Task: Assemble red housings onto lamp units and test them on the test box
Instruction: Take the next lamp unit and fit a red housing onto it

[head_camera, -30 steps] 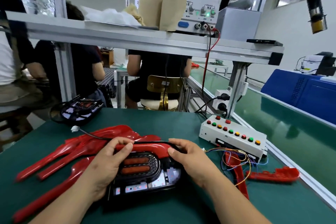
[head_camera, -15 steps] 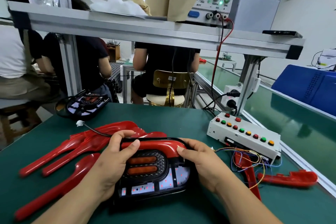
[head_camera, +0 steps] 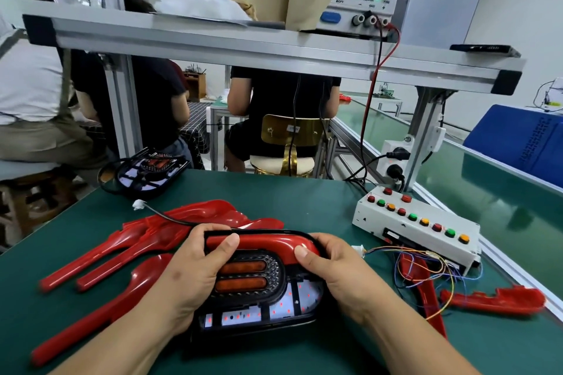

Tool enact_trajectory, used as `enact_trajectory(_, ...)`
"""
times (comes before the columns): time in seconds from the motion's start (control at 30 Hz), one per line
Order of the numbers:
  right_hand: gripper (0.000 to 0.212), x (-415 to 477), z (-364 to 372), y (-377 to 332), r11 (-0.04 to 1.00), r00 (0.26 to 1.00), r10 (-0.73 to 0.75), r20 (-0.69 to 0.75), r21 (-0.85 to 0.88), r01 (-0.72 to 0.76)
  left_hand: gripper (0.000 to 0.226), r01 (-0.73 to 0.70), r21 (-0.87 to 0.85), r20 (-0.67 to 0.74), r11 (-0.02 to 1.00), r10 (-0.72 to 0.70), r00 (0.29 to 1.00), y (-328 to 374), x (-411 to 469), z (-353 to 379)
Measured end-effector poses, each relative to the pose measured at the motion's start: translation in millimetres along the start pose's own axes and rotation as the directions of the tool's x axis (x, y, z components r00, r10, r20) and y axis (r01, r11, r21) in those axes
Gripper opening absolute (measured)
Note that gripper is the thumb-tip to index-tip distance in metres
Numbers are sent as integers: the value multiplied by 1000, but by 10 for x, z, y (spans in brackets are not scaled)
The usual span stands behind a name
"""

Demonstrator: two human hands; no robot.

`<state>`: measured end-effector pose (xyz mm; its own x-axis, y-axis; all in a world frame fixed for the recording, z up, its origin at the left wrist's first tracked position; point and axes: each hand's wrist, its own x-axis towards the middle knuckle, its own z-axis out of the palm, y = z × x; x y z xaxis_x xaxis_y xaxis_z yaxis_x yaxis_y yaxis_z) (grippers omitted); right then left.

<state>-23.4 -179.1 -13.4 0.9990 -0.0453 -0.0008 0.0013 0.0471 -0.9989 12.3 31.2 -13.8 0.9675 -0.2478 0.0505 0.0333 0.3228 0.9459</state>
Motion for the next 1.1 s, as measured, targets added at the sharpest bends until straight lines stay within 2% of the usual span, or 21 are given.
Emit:
enact_trajectory(0.23, 20, -11, -12, -22, 998, 999, 32, -17, 48, -31, 42, 22, 14, 5, 1000, -22, 1000, 43, -26, 28)
enact_trajectory(0.47, 19, -7, -38, -15, 988, 997, 48, 63, 147, -57, 25, 189, -21, 48, 982, -188, 981, 90, -20, -43)
enact_trajectory(0.57, 18, 17, -35, 18, 997, 998, 51, -33, 56, -49, 24, 128, 34, -19, 991, -127, 992, 69, -13, -26)
enact_trajectory(0.63, 18, 25, -47, 13, 997, 997, 73, -32, 34, -72, 23, 120, 83, -47, 989, -116, 992, 74, -11, -17)
enact_trajectory(0.7, 16, 23, -78, -21, 995, 995, 96, -16, 20, -96, 28, 119, 238, -57, 964, -108, 993, 115, -4, -51)
enact_trajectory(0.77, 16, 19, -108, -62, 994, 994, 109, 6, -6, -109, 32, 34, 500, -50, 866, -10, 999, 221, 10, -160)
enact_trajectory(0.83, 19, 7, -123, -77, 992, 995, 100, -1, -78, -99, 15, -56, 644, -105, 763, 161, 981, 390, 35, -351)
enact_trajectory(0.87, 20, 4, -121, -76, 988, 996, 88, -17, -125, -89, 8, -61, 728, -150, 683, 246, 958, 478, 43, -482)
enact_trajectory(0.9, 21, -1, -109, -74, 981, 997, 77, -32, -174, -81, 11, -25, 827, -172, 561, 295, 940, 577, 26, -609)
enact_trajectory(0.93, 22, -7, -95, -67, 973, 997, 66, -43, -217, -74, 12, 44, 898, -176, 437, 267, 948, 657, -3, -731)
enact_trajectory(1.0, 24, -9, -71, -49, 961, 997, 39, -71, -271, -57, 10, 186, 947, -199, 262, 23, 980, 771, -85, -889)
enact_trajectory(1.07, 26, -4, -55, -43, 952, 994, 10, -112, -303, -44, 31, 266, 954, -226, 139, -251, 941, 808, -175, -950)
enact_trajectory(1.1, 28, -4, -51, -41, 952, 990, -4, -140, -305, -39, 41, 289, 953, -244, 90, -336, 910, 815, -202, -958)
